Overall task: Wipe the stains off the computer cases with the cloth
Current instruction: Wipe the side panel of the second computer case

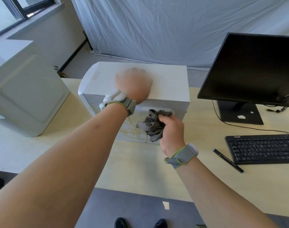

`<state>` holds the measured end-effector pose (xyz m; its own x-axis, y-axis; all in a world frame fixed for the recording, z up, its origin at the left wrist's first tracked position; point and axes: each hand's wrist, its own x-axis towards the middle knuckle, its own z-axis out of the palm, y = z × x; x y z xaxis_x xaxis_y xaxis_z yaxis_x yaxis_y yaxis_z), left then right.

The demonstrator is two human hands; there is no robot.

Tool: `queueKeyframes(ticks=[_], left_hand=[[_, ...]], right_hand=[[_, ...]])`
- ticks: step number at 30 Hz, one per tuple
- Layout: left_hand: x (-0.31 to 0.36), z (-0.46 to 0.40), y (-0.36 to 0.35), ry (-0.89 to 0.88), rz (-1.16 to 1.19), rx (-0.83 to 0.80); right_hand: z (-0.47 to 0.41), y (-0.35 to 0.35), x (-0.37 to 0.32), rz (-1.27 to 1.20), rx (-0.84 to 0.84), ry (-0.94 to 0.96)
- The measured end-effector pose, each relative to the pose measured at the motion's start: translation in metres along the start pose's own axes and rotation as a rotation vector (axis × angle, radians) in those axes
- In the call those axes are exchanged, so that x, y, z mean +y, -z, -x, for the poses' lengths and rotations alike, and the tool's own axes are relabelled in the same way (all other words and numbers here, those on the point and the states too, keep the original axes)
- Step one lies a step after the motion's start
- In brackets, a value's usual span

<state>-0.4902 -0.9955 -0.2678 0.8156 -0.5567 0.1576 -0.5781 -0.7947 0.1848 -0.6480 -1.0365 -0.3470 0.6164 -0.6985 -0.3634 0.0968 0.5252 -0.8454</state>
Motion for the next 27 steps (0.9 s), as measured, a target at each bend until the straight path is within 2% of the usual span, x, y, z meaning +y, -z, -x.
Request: queueKeyframes(ticks=[5,8,14,18,22,27], left_hand=[[0.001,0.0,0.0,0.013,0.012,0.01],[0.001,0.0,-0.001,0.022,0.02,0.016],[-0.001,-0.002,-0.002,0.022,0.025,0.034],[-0.001,-0.002,-0.004,0.018,0.027,0.048],[-0.002,-0.002,-0.005,0.015,0.025,0.062],[-0.001,-0.003,-0.005,0.021,0.027,0.058]], right_hand=[[0.015,0.007,-0.024,0.022,-0.136,0.232],[0.002,0.026,-0.011,0.005,-0.145,0.106],[-0.021,0.048,0.07,0.287,-0.003,-0.288],[-0.043,0.054,0.125,0.227,0.152,-0.569],[-0.063,0.041,0.144,0.249,0.186,-0.544],[-0.061,0.025,0.128,0.26,0.244,-0.434]])
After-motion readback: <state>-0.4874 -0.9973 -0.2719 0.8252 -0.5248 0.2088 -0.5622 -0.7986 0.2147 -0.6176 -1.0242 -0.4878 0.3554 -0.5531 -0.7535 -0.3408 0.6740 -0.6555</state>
